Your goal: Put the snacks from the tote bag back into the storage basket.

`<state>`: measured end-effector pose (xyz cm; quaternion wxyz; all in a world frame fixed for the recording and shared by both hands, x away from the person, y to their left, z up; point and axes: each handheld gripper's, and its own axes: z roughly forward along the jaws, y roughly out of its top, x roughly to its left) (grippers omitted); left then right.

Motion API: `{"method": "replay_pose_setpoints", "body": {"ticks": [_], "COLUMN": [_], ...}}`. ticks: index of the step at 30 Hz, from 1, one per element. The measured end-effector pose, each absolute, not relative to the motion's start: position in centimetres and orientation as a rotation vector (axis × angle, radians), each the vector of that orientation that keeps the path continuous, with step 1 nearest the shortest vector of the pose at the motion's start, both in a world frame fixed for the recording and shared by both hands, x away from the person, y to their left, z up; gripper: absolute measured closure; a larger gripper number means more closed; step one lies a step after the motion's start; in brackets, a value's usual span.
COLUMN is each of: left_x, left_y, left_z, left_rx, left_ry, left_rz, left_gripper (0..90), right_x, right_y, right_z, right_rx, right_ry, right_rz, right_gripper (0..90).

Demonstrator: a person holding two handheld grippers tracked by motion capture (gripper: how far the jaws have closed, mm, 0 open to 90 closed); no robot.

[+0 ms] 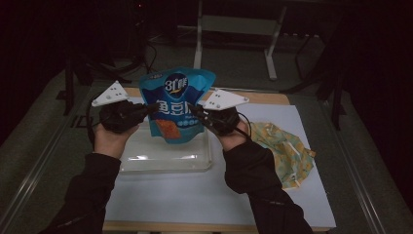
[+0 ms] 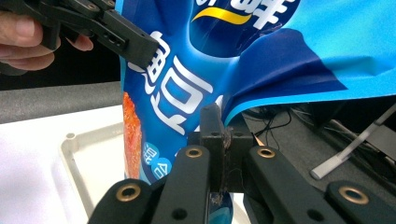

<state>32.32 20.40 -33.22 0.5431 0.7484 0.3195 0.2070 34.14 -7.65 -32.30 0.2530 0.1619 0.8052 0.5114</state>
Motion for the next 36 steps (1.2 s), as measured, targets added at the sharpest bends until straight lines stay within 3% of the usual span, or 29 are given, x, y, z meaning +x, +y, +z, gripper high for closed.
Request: {"method": "replay_pose_setpoints", "body": {"ticks": [36], "left_x": [34.5], "left_y": [19.2], "left_z": [-42.0], "left_rx": [1.786], "left_ry": [0.812], "left_rz": [0.423], "left_gripper": [89.2], "right_x": [35.7], "right_y": [-8.1], "right_z": [-40.5], "right_rx": [0.560], "right_ry": [2.255], "right_rz": [1.333], "right_gripper": [89.6]}}
